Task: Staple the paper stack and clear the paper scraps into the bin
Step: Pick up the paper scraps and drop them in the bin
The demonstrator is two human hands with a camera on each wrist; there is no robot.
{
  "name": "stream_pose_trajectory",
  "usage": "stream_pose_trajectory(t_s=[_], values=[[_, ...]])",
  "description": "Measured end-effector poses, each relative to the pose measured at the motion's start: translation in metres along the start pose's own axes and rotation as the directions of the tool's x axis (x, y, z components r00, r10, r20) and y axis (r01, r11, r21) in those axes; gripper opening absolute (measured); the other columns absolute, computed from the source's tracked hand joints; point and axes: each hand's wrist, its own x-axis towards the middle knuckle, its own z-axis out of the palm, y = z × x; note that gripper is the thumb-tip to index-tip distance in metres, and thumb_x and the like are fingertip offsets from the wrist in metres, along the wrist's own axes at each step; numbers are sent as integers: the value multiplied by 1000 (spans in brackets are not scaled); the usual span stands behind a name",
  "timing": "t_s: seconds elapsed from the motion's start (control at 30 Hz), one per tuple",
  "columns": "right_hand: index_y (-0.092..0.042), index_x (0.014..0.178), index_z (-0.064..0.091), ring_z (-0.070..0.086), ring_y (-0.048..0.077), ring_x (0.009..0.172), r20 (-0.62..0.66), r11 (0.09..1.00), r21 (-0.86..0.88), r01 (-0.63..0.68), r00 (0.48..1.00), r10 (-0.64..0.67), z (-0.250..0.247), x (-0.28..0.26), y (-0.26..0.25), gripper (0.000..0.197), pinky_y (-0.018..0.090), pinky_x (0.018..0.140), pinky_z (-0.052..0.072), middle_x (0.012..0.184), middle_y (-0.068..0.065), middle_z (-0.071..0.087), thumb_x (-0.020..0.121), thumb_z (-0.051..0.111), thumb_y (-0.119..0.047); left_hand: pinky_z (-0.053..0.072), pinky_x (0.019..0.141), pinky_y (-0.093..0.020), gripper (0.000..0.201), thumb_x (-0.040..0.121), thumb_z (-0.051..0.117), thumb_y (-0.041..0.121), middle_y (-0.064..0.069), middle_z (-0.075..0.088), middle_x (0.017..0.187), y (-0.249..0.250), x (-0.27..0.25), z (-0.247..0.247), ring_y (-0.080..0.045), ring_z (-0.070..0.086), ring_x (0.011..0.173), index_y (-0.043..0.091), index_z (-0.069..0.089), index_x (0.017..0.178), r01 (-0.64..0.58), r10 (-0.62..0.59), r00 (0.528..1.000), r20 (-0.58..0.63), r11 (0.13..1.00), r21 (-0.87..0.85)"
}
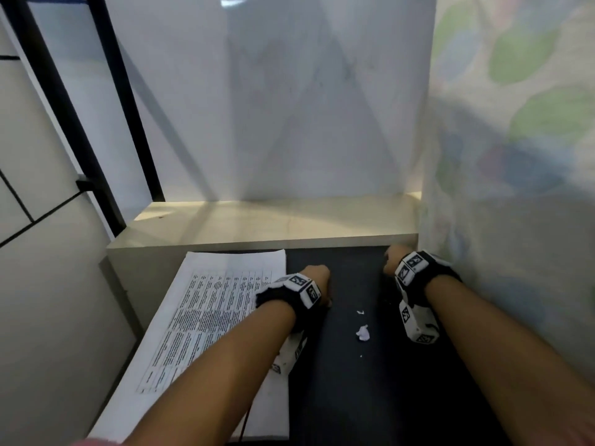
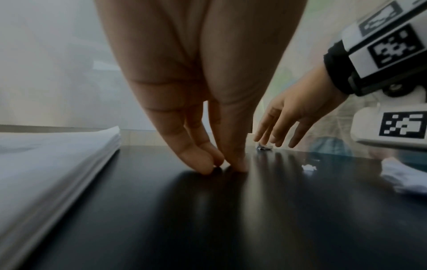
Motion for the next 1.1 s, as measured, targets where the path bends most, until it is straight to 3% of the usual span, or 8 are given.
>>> stream_pose_trajectory(t_s=[0.07,0.27,0.43,0.57,0.73,0.87,1.0,1.1], values=[[-6,114,68,63,29,109,66,1000,-20,-3,998,4,4,2,-2,30,37,96,52,118,10,66,91,51,-16,55,90,-34,26,76,75,15,-13,72,108,-2,9,3,-28,68,102,5,72,99,-14,14,1000,-13,1000,5],[-10,112,68,62,25,112,-39,983,30,180,983,-179,9,-18,-16,28,30,99,48,119,8,68,85,64,-18,55,92,-37,28,77,73,14,-14,71,110,2,15,3,-30,67,104,3,72,103,-11,12,999,-38,1000,20],[-10,110,71,63,23,111,41,960,84,268,962,-272,10,-29,-23,25,27,99,48,117,8,70,86,64,-15,53,89,-35,32,80,70,13,-18,68,115,12,9,4,-34,64,107,1,68,110,-17,21,998,-66,997,69],[-15,108,73,63,25,110,78,939,-8,343,937,-341,10,-45,-23,24,29,96,49,119,6,68,87,61,-15,51,97,-37,33,88,58,12,-17,64,123,22,-1,6,-35,62,111,6,65,119,-51,49,998,28,995,84],[-13,105,74,65,24,106,111,934,-51,355,931,-348,8,-75,-13,22,29,94,51,113,8,71,86,64,-15,45,103,-38,34,93,49,10,-18,56,130,28,-24,18,-35,56,119,5,60,125,-118,107,991,79,982,148],[-12,109,73,65,21,107,125,939,1,343,932,-341,4,-97,-4,28,25,91,49,114,8,71,84,63,-8,46,102,-39,38,91,49,10,-17,58,130,36,-44,22,-33,56,119,5,57,128,-149,149,989,11,986,76],[-14,120,65,61,21,115,22,975,27,221,975,-222,-2,-98,6,36,28,101,47,124,8,65,85,59,-7,43,104,-34,46,88,54,10,-16,54,135,38,-53,18,-31,52,124,4,50,133,-133,135,989,-58,991,34],[-9,128,57,55,27,123,92,991,-61,120,989,-114,4,-99,8,39,33,104,45,134,10,56,89,56,-13,50,97,-37,46,83,64,20,-18,57,129,39,-55,18,-33,57,117,1,56,124,-66,66,998,5,993,95]])
